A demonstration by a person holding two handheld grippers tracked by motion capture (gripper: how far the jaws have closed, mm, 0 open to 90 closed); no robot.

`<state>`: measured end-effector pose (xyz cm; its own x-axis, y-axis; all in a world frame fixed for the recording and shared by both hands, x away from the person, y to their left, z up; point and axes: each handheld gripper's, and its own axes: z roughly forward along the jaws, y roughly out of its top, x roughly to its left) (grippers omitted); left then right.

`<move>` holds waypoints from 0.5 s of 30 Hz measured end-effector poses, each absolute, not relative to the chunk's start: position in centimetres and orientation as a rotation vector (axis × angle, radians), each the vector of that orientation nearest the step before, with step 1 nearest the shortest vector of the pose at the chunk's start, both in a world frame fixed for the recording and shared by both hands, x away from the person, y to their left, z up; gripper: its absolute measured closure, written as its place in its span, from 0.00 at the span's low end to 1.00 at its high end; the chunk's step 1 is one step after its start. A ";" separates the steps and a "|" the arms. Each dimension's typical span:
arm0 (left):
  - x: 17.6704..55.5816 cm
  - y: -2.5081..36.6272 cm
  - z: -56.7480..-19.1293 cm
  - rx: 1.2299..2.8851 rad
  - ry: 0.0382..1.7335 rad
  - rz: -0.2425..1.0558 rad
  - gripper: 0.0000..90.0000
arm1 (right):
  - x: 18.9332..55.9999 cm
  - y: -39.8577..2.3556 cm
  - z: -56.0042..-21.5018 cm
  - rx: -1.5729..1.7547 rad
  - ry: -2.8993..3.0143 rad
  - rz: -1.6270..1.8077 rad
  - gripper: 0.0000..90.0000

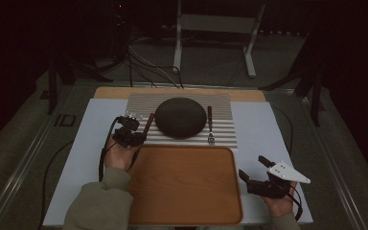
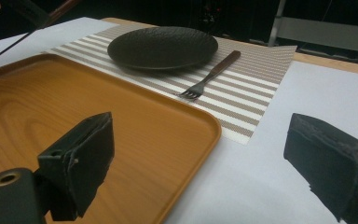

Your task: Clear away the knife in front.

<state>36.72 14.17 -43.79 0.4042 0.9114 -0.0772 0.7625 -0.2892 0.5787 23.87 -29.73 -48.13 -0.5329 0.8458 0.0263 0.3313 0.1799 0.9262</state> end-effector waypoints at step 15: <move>35.0 13.9 -45.0 2.099 1.435 0.315 0.87 | 24.0 -29.7 -48.2 1.106 1.963 1.329 0.09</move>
<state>35.03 13.91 -45.04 0.3962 0.9101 -0.1215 0.7751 -0.2606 0.5756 23.97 -29.65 -48.20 -0.5317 0.8466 0.0236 0.3367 0.1858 0.9231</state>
